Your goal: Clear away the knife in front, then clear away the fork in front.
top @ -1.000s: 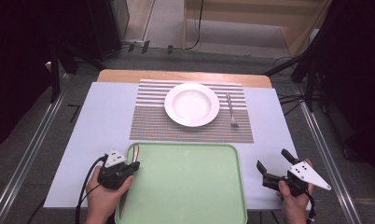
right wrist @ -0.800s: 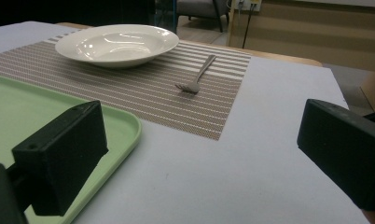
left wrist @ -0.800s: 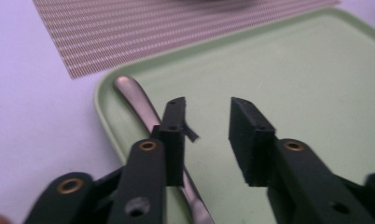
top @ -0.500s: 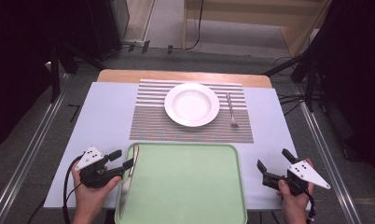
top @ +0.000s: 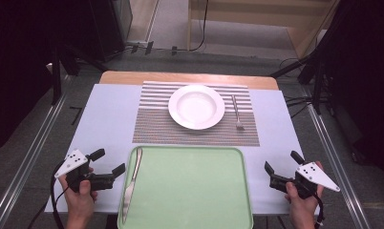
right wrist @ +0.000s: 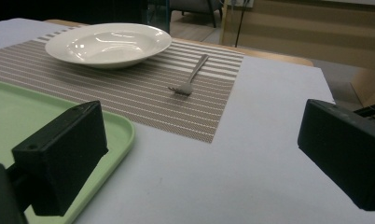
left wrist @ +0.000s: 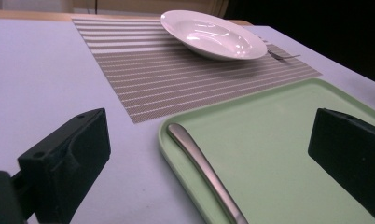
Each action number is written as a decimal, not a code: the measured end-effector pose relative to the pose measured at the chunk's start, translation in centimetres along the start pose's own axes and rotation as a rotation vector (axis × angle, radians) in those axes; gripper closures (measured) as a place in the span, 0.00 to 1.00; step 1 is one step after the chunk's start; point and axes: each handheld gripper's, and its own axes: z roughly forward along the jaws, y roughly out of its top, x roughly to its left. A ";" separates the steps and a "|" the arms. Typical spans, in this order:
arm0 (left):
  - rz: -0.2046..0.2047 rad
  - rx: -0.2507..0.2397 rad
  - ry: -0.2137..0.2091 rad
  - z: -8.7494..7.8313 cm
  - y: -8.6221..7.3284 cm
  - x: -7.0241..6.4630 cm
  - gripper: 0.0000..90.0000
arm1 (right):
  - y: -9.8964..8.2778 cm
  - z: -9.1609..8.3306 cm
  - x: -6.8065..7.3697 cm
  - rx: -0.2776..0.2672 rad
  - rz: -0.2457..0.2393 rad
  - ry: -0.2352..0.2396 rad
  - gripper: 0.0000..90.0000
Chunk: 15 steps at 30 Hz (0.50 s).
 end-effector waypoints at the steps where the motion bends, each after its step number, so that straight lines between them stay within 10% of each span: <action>1: 0.009 -0.002 0.013 -0.1 0.0 0.0 0.00 | 0.2 0.0 0.1 0.005 0.013 0.012 0.00; 15: 0.074 -0.029 0.054 -0.9 -0.2 1.5 0.00 | 4.1 2.5 1.1 0.092 -0.004 0.043 0.00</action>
